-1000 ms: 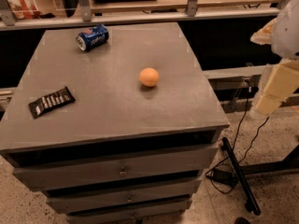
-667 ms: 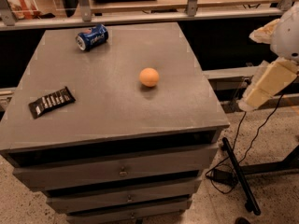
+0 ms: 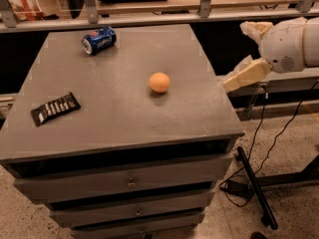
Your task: Move orange near rxbar chocolate
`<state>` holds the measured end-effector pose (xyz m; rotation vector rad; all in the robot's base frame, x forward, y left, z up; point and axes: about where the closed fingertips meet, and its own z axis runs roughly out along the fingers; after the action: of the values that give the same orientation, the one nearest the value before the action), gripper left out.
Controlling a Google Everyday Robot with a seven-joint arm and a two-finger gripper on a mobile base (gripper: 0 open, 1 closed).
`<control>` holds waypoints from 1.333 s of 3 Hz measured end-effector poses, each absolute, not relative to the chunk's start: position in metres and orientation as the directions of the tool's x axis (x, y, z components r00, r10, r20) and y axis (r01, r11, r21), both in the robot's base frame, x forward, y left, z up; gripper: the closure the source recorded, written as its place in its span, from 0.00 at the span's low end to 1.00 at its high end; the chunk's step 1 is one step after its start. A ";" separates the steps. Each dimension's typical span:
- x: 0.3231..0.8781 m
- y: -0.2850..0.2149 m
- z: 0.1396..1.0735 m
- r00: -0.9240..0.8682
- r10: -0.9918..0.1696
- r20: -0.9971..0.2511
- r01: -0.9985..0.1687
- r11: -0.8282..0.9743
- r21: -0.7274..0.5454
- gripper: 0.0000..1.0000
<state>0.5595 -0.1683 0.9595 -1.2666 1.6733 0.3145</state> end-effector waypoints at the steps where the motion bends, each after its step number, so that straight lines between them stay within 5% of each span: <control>1: 0.586 -0.139 0.967 0.102 -0.438 -0.893 -0.852 0.426 -0.306 0.00; 4: 0.606 -0.113 0.918 -0.008 -0.421 -0.907 -0.869 0.453 -0.202 0.00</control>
Offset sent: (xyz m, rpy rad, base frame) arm 0.0231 0.0251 0.0060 0.1496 -0.0502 0.0542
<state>0.6056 -0.1126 0.9184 -1.1433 1.6229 0.5179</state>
